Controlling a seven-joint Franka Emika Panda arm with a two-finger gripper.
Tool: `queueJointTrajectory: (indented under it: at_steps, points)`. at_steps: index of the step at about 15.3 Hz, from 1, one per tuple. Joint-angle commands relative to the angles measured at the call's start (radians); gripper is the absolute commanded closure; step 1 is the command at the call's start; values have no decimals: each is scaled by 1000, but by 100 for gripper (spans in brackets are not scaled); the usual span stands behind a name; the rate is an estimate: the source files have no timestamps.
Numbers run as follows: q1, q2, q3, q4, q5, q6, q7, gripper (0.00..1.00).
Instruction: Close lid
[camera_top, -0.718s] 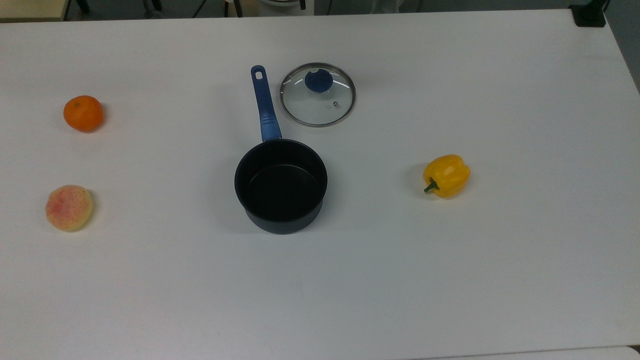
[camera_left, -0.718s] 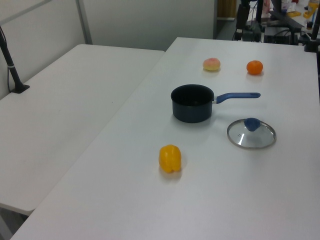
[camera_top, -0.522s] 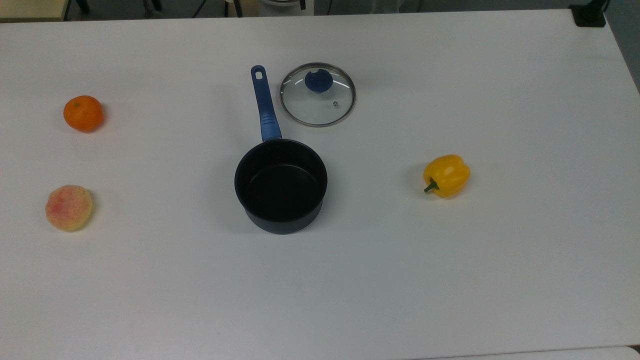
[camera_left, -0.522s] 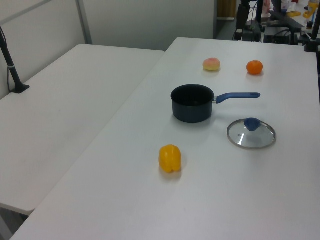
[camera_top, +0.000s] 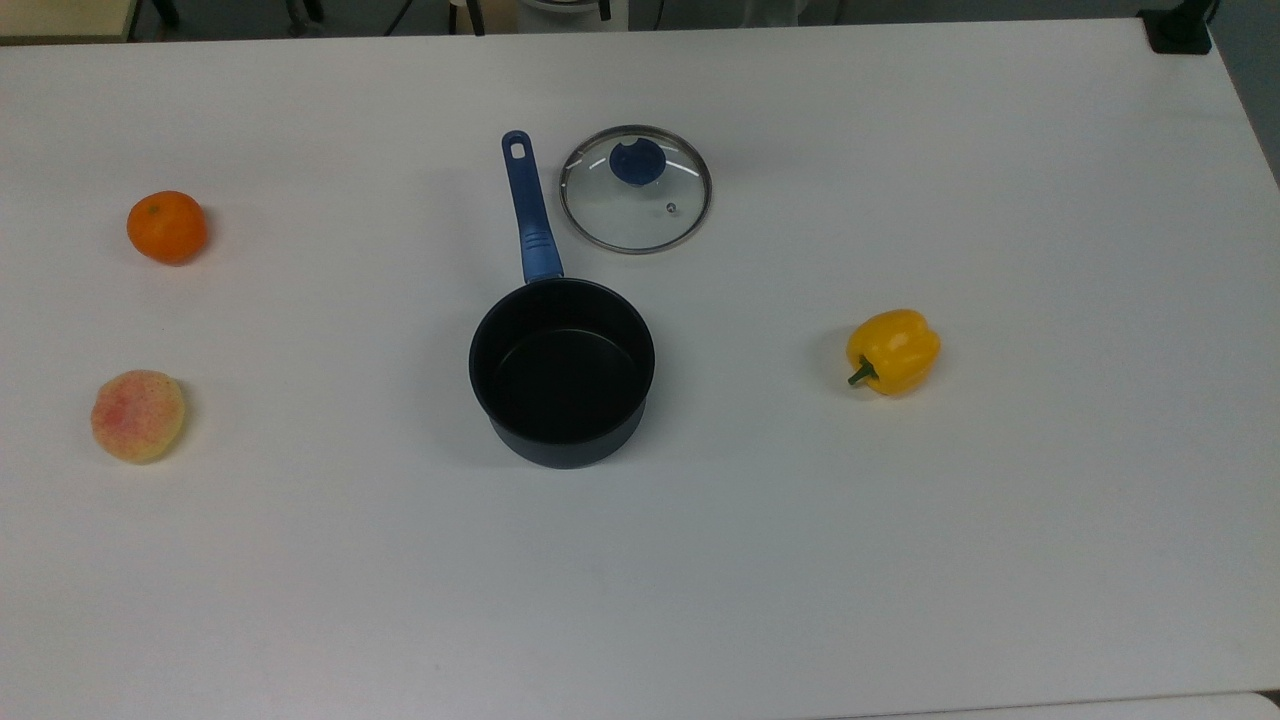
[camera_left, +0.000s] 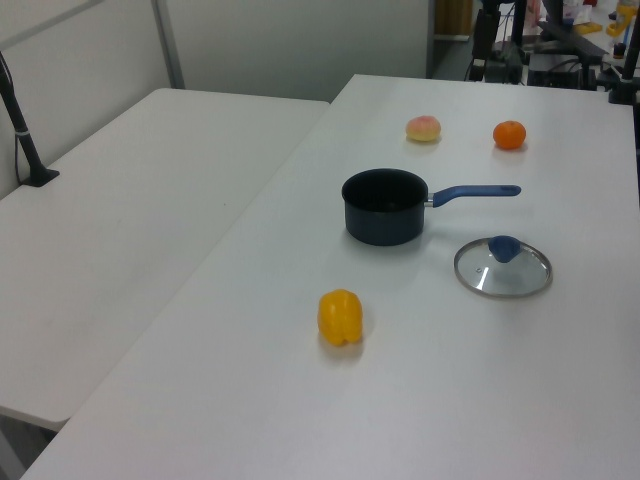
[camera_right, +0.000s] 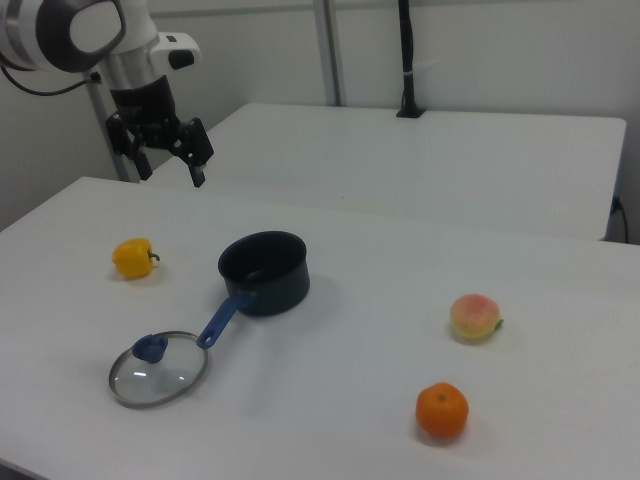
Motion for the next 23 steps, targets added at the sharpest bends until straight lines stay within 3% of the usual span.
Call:
queueJointTrajectory:
  at_steps: [1,16,19,23]
  points:
    - [9,-16,-6,-41,6,-2,-30,0]
    - [10,-39,54,-167,0,-129,-125,0]
    - [4,-43,108,-204,0,-169,-58,0]
    - [6,-65,134,-303,0,-143,82,0]
